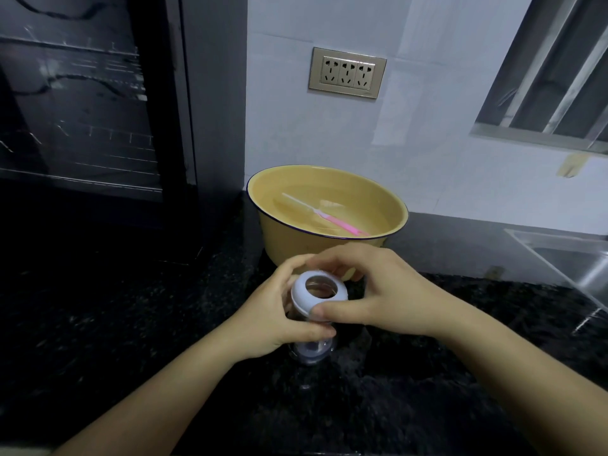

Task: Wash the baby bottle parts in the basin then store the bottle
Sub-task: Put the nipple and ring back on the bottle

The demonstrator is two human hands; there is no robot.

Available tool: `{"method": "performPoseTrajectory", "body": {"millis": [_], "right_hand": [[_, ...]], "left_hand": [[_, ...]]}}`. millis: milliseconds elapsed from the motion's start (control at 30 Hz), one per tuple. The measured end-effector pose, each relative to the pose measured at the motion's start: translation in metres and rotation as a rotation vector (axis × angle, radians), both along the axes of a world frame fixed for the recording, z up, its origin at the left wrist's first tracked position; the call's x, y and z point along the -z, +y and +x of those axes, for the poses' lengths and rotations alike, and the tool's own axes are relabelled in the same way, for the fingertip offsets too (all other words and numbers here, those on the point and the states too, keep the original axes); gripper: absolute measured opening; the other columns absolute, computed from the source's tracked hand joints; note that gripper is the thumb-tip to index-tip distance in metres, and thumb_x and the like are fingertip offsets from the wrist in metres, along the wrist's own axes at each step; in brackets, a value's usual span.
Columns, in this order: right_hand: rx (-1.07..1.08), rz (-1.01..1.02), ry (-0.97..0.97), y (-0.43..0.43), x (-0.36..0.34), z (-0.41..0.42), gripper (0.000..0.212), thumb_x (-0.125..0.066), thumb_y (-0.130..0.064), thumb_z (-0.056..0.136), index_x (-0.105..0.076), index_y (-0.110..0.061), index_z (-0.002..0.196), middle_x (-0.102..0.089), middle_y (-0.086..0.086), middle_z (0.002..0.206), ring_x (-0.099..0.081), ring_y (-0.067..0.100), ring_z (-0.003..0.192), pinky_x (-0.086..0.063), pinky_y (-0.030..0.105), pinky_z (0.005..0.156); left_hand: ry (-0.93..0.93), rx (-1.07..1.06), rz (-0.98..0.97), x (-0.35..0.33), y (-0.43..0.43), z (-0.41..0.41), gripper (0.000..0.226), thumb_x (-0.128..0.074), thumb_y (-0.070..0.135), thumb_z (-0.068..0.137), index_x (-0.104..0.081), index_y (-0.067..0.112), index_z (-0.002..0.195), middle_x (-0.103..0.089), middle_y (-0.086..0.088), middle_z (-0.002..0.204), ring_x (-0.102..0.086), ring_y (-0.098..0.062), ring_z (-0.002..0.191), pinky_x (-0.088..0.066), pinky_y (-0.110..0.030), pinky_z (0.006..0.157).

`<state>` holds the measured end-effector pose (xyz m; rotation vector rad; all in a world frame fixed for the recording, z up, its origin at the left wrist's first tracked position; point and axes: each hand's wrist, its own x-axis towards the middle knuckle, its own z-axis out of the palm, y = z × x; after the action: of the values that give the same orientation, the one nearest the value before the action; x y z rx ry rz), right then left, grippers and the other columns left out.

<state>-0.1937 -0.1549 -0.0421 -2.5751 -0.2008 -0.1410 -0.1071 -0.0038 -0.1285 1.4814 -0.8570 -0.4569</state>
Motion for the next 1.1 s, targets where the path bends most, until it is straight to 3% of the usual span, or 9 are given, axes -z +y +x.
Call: {"method": "performPoseTrajectory", "body": {"millis": [100, 300, 467, 567, 667, 767, 867, 1000, 1100], "right_hand": [[0.045, -0.068, -0.038, 0.002, 0.001, 0.001, 0.055, -0.069, -0.066, 0.06, -0.057, -0.036, 0.106, -0.064, -0.017, 0.1, -0.059, 0.001, 0.094, -0.051, 0.033, 0.083], [-0.036, 0.034, 0.043, -0.002, 0.0, 0.0, 0.056, -0.078, -0.029, 0.072, -0.055, -0.034, 0.123, -0.063, -0.021, 0.114, -0.057, -0.005, 0.106, -0.048, 0.021, 0.091], [0.023, -0.174, -0.035, 0.001, 0.002, 0.002, 0.066, -0.07, -0.065, 0.064, -0.051, -0.041, 0.122, -0.058, -0.02, 0.114, -0.052, -0.002, 0.105, -0.047, 0.029, 0.091], [-0.042, -0.142, -0.023, 0.001, -0.002, 0.001, 0.064, -0.07, -0.051, 0.076, -0.045, -0.038, 0.133, -0.053, -0.021, 0.127, -0.045, -0.005, 0.118, -0.041, 0.024, 0.099], [-0.101, -0.074, 0.011, 0.001, -0.004, 0.0, 0.06, -0.071, -0.031, 0.08, -0.048, -0.033, 0.135, -0.058, -0.022, 0.124, -0.05, -0.006, 0.115, -0.043, 0.021, 0.096], [-0.044, -0.174, -0.044, 0.005, -0.003, 0.002, 0.054, -0.07, -0.048, 0.075, -0.053, -0.038, 0.125, -0.058, -0.022, 0.109, -0.052, -0.002, 0.102, -0.046, 0.027, 0.09], [0.014, -0.305, -0.06, 0.006, -0.003, 0.003, 0.063, -0.06, -0.068, 0.07, -0.045, -0.04, 0.125, -0.054, -0.013, 0.117, -0.05, 0.006, 0.106, -0.046, 0.032, 0.091], [-0.114, -0.211, 0.003, 0.002, -0.009, 0.001, 0.06, -0.067, -0.043, 0.082, -0.042, -0.033, 0.135, -0.051, -0.015, 0.13, -0.042, -0.002, 0.12, -0.037, 0.021, 0.101], [-0.182, -0.179, 0.051, 0.001, -0.008, 0.003, 0.057, -0.069, -0.026, 0.081, -0.049, -0.031, 0.133, -0.058, -0.019, 0.121, -0.049, -0.005, 0.112, -0.042, 0.02, 0.094]], "left_hand": [[0.006, 0.007, -0.001, 0.001, 0.0, 0.0, 0.084, -0.08, -0.002, 0.061, -0.039, 0.024, 0.13, -0.067, 0.015, 0.107, -0.064, -0.007, 0.103, -0.049, -0.02, 0.083], [0.0, -0.001, -0.006, -0.001, 0.0, -0.001, 0.078, -0.079, -0.006, 0.063, -0.043, 0.026, 0.124, -0.068, 0.016, 0.105, -0.065, -0.004, 0.101, -0.049, -0.017, 0.081], [0.008, -0.002, -0.008, -0.001, 0.0, -0.002, 0.083, -0.079, -0.009, 0.064, -0.039, 0.024, 0.129, -0.068, 0.018, 0.106, -0.065, -0.006, 0.103, -0.05, -0.019, 0.082], [0.018, 0.0, -0.009, 0.0, 0.001, -0.002, 0.079, -0.078, -0.009, 0.064, -0.04, 0.028, 0.124, -0.069, 0.017, 0.101, -0.066, -0.005, 0.097, -0.05, -0.018, 0.08], [0.012, -0.004, -0.009, 0.0, 0.0, -0.002, 0.074, -0.076, -0.01, 0.066, -0.042, 0.025, 0.121, -0.068, 0.019, 0.102, -0.065, -0.003, 0.099, -0.049, -0.017, 0.08], [0.015, -0.009, -0.014, 0.001, -0.001, -0.002, 0.077, -0.077, -0.013, 0.064, -0.043, 0.022, 0.124, -0.069, 0.012, 0.103, -0.066, -0.007, 0.099, -0.049, -0.018, 0.08], [0.008, -0.023, -0.018, 0.002, 0.0, -0.002, 0.082, -0.079, -0.012, 0.063, -0.04, 0.022, 0.127, -0.069, 0.006, 0.102, -0.067, -0.008, 0.095, -0.051, -0.019, 0.079], [0.037, -0.012, -0.02, 0.004, -0.001, -0.001, 0.081, -0.078, -0.005, 0.06, -0.038, 0.02, 0.126, -0.07, 0.012, 0.101, -0.066, -0.006, 0.097, -0.051, -0.02, 0.08], [0.019, -0.014, -0.021, 0.002, -0.001, -0.002, 0.075, -0.076, -0.005, 0.061, -0.042, 0.022, 0.122, -0.068, 0.019, 0.103, -0.064, -0.003, 0.101, -0.049, -0.016, 0.082]]}}
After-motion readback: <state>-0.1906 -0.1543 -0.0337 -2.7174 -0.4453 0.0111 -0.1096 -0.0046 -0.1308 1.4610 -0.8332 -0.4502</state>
